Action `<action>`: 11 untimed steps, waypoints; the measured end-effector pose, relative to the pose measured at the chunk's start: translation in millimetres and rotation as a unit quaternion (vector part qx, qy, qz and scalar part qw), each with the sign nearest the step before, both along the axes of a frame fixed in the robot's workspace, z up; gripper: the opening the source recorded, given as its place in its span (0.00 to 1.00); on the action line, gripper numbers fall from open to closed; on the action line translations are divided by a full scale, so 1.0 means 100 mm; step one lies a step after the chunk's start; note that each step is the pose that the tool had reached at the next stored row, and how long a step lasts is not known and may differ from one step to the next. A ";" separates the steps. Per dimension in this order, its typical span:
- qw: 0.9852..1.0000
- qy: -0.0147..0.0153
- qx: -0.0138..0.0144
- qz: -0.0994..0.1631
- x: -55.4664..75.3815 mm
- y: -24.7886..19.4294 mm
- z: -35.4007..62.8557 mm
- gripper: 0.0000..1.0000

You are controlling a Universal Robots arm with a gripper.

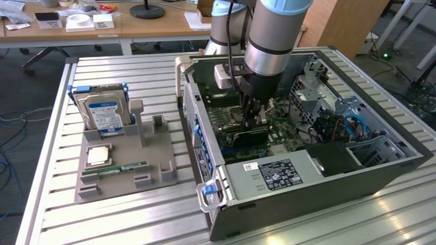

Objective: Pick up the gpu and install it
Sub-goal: 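Press down on the gpu until it lock into place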

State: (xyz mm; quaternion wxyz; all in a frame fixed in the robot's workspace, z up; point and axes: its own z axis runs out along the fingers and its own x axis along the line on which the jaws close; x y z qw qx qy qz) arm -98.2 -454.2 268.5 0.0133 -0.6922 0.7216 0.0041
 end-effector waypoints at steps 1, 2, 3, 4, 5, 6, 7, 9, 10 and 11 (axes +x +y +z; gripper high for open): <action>1.000 0.000 0.000 0.000 0.00 0.000 -0.002 0.11; 1.000 0.000 0.000 0.000 0.00 0.000 -0.006 0.11; 1.000 0.000 0.000 0.000 0.00 0.000 -0.008 0.11; 1.000 0.000 0.000 0.000 0.00 0.000 -0.008 0.11; 1.000 0.000 0.000 0.000 0.00 0.000 -0.009 0.11; 1.000 0.000 0.000 0.000 0.00 -0.001 -0.010 0.11; 1.000 0.000 0.000 0.000 0.00 -0.001 -0.011 0.11; 1.000 0.000 0.000 0.000 0.00 0.000 -0.017 0.11; 1.000 0.000 0.000 0.000 0.00 0.000 -0.020 0.11; 1.000 0.000 0.000 0.000 0.00 0.000 -0.022 0.11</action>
